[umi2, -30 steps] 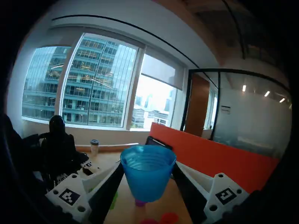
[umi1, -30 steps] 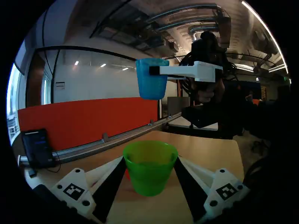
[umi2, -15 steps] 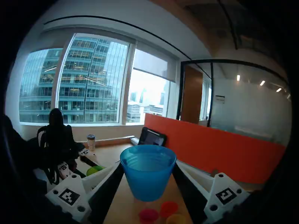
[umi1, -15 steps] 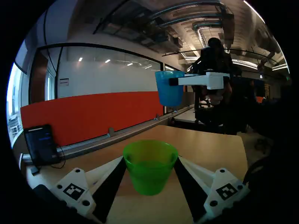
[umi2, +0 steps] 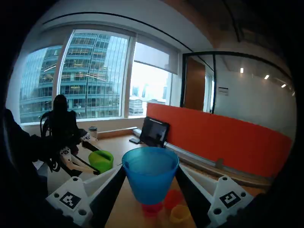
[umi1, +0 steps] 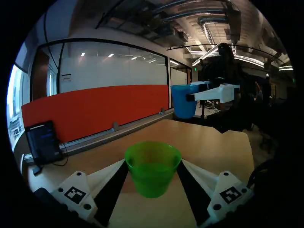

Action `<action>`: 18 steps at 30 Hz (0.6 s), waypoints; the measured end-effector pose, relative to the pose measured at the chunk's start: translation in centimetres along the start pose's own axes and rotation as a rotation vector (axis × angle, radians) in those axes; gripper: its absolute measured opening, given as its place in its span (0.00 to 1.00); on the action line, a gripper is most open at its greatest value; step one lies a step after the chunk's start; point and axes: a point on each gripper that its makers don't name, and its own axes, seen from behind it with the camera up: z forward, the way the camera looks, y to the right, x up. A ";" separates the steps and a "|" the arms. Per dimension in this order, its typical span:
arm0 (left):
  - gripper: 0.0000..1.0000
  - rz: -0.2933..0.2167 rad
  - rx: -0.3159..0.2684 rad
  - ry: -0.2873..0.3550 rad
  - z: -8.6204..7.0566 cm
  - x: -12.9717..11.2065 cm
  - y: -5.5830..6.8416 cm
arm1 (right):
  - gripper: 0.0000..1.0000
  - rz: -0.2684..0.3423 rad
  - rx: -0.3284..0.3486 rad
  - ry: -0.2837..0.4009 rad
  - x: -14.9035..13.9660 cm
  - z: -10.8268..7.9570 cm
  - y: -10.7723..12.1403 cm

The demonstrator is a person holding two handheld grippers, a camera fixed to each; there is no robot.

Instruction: Pour water

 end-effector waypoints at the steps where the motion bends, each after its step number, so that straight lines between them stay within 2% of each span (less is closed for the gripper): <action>1: 0.86 -0.001 -0.001 -0.007 0.0 -0.2 0.0 | 0.91 0.002 0.002 -0.004 -0.4 -0.1 0.0; 10: 0.86 0.009 -0.016 -0.108 0.4 -3.4 -0.1 | 0.91 0.008 0.048 -0.069 -4.5 -0.4 -0.8; 18: 0.86 0.025 -0.024 -0.221 0.9 -6.9 -0.3 | 0.91 -0.005 0.075 -0.160 -8.5 -0.2 -1.1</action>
